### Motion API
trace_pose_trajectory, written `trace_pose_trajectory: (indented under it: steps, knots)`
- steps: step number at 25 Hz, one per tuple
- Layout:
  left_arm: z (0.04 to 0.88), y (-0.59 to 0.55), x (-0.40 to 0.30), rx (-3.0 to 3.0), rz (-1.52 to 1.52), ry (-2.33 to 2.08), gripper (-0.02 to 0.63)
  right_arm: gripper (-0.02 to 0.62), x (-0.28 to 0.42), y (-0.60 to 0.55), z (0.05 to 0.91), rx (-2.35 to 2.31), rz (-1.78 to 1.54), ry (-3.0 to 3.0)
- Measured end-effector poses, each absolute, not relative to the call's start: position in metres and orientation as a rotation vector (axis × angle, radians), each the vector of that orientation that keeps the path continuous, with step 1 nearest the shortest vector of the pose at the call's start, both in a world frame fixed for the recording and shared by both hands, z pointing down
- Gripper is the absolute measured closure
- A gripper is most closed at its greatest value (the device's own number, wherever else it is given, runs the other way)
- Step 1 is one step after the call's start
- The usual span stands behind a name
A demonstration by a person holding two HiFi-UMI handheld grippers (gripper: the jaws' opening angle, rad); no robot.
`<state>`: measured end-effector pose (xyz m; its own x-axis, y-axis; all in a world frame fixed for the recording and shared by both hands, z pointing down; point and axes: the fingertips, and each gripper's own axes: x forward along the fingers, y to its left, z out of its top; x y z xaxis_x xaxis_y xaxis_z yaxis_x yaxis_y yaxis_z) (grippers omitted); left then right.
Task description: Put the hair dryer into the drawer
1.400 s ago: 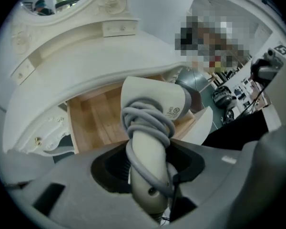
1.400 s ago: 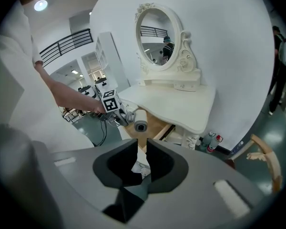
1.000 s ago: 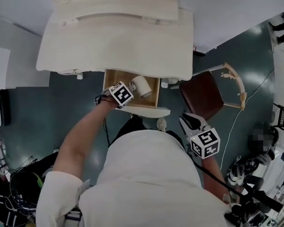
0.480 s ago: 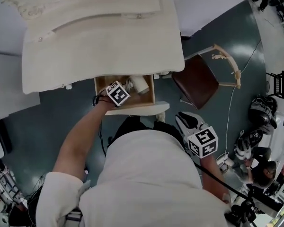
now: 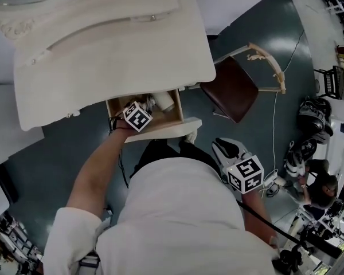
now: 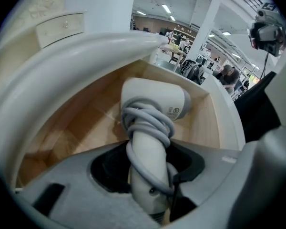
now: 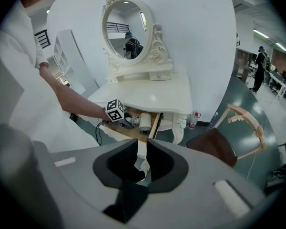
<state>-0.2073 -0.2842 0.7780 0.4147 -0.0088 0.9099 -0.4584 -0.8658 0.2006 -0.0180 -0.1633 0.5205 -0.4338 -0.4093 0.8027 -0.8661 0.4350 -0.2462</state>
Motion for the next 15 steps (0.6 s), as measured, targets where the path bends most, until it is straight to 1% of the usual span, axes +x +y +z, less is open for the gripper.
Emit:
trace_pose_trajectory:
  steps: [10, 12, 15]
  knots:
    - [0.788, -0.283, -0.207, 2.259, 1.467, -0.385, 0.391, 0.534, -0.023, -0.162, 0.520, 1.058, 0.888, -2.013]
    - [0.790, -0.280, -0.206, 2.257, 1.489, -0.370, 0.357, 0.534, -0.024, -0.163, 0.520, 1.046, 0.887, -2.015]
    - [0.788, -0.283, -0.206, 2.262, 1.488, -0.380, 0.323, 0.532, -0.026, -0.165, 0.520, 1.032, 0.880, -2.021]
